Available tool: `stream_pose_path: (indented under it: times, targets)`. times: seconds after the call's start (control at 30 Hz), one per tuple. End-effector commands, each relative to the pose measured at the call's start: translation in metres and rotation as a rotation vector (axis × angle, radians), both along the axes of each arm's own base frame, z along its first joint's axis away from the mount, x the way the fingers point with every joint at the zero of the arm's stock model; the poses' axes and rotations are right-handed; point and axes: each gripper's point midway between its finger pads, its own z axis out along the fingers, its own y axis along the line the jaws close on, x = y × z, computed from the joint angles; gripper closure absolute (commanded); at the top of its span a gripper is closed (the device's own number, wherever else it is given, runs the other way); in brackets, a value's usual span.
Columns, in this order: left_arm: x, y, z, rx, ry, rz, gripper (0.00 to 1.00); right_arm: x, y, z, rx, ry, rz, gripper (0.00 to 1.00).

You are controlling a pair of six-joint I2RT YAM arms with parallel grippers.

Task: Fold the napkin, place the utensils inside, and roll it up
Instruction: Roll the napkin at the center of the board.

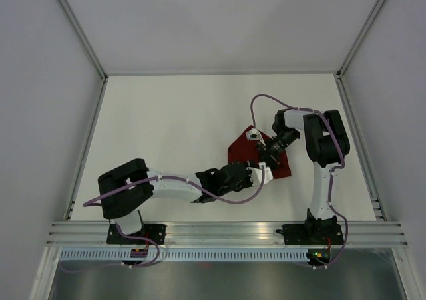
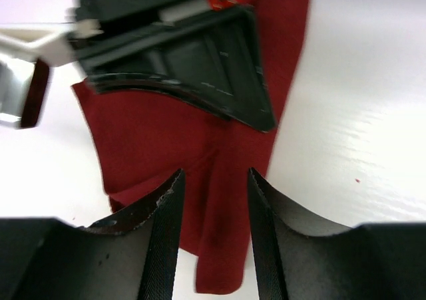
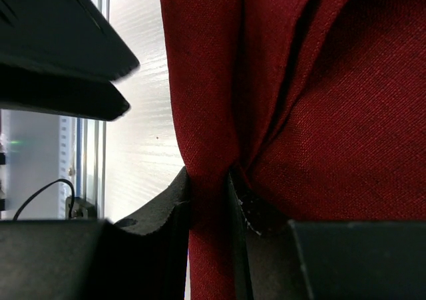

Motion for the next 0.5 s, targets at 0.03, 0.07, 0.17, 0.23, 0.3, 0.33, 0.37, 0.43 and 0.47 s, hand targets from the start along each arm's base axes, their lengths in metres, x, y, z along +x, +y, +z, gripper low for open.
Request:
stream_pose_path:
  times: [0.03, 0.07, 0.17, 0.23, 0.3, 0.33, 0.37, 0.43, 0.47]
  targets:
    - [-0.007, -0.01, -0.001, 0.053, -0.132, -0.074, 0.52, 0.008, -0.01, -0.026, -0.034, -0.036, 0.049, 0.83]
    - [-0.011, -0.012, -0.005, 0.061, -0.126, -0.093, 0.52, 0.008, -0.01, -0.026, -0.036, -0.034, 0.049, 0.83]
    - [-0.016, -0.017, -0.014, 0.093, -0.128, -0.119, 0.51, 0.01, -0.011, -0.028, -0.041, -0.031, 0.043, 0.83]
    - [-0.017, -0.019, -0.018, 0.102, -0.13, -0.134, 0.51, 0.011, -0.011, -0.029, -0.043, -0.025, 0.038, 0.83]
    - [-0.016, -0.021, -0.025, 0.118, -0.131, -0.136, 0.5, 0.011, -0.011, -0.03, -0.045, -0.021, 0.036, 0.83]
    - [-0.015, -0.021, -0.027, 0.128, -0.14, -0.139, 0.5, 0.012, -0.011, -0.03, -0.048, -0.02, 0.034, 0.83]
    - [-0.015, -0.021, -0.036, 0.146, -0.139, -0.142, 0.5, 0.012, -0.01, -0.03, -0.047, -0.02, 0.033, 0.83]
    - [-0.01, -0.02, -0.038, 0.153, -0.165, -0.129, 0.42, 0.012, -0.011, -0.031, -0.052, -0.016, 0.032, 0.83]
    - [-0.008, -0.02, -0.039, 0.156, -0.175, -0.122, 0.41, 0.012, -0.011, -0.031, -0.053, -0.014, 0.032, 0.83]
